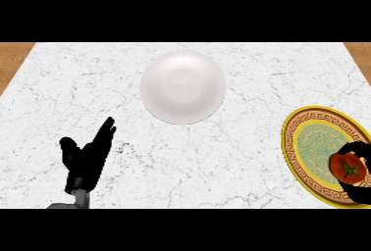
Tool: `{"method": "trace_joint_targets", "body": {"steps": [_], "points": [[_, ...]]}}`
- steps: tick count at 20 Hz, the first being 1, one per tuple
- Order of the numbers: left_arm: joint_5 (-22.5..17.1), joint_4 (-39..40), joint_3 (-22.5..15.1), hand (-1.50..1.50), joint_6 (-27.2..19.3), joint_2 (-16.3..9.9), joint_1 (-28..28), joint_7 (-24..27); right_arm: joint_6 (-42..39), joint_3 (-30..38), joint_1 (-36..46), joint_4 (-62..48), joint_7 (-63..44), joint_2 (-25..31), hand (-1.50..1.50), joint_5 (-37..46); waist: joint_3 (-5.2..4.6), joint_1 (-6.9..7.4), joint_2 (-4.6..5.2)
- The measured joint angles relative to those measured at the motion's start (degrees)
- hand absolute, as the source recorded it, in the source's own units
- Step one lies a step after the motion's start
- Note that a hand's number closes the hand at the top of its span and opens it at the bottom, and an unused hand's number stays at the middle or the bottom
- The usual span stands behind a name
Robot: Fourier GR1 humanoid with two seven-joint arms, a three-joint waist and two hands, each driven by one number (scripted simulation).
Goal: Pick the tomato from the plate and place it in the plate
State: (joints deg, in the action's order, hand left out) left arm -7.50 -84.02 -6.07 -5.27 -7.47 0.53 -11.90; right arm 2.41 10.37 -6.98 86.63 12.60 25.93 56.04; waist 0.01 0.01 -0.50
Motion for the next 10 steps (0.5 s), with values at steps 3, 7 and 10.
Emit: {"method": "trace_joint_targets", "body": {"steps": [3, 7, 10], "points": [[-0.3, -1.4, 0.3, 0.0, 0.6, -0.6, 1.3, -0.1, 3.1, -0.3, 0.1, 3.5, 1.2, -3.0, 1.5, -1.6, 0.09, -0.06, 0.04], [-0.2, -1.4, -0.6, 0.0, 1.6, -0.6, 0.2, -0.1, 5.1, -9.5, 3.5, 7.1, -7.2, -15.2, 1.5, 3.0, -0.3, 2.57, 0.46], [0.0, -1.4, -1.6, 0.0, 2.3, -0.2, -0.6, -0.2, 6.6, -15.1, 6.5, 7.3, -12.7, -20.7, 1.5, 4.6, -0.28, 4.98, 0.93]]}}
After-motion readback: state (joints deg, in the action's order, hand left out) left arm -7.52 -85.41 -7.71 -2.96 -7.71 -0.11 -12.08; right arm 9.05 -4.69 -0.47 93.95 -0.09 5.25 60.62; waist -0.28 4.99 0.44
